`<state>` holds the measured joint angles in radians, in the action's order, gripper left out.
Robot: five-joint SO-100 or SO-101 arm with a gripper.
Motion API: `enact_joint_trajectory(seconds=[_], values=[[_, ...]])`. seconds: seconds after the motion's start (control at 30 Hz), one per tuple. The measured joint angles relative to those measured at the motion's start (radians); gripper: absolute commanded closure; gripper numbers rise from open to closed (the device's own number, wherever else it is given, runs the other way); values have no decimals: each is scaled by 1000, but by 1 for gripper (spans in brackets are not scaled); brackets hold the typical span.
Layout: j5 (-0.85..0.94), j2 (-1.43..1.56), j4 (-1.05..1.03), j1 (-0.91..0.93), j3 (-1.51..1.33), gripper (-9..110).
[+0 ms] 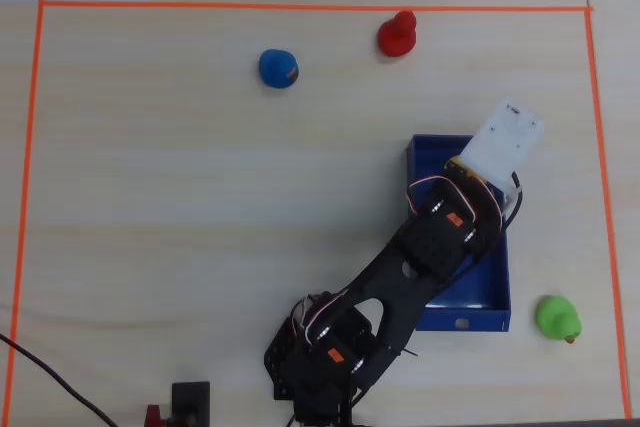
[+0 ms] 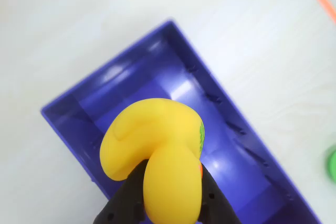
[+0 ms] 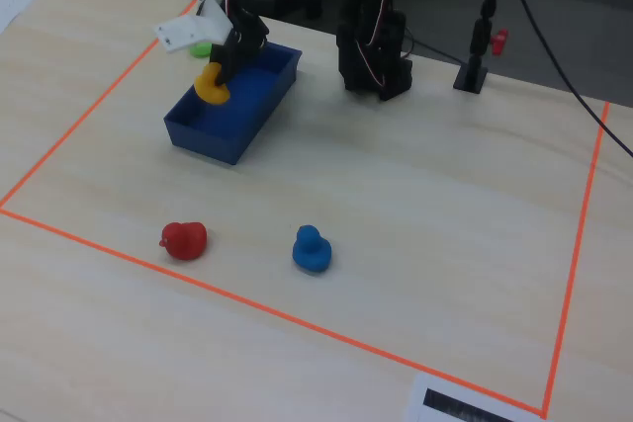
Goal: Grasp yellow duck and put it into box.
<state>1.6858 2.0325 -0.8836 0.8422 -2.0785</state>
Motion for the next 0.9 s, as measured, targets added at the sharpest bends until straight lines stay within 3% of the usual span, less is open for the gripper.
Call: enact_joint_trajectory(seconds=[0.1,0.17,0.43,0.53,0.67,0.8,0.9], values=[[3,-18,31,0,-49,99],[3,-26,61,0,-80,90],[3,-26,91,-2,-95,73],[3,-26,91,-2,-95,72],[-17,-26,91,-9,-95,74],[-114,-17,31,-67,-38,94],[-230,41,-115,-146,67,101]])
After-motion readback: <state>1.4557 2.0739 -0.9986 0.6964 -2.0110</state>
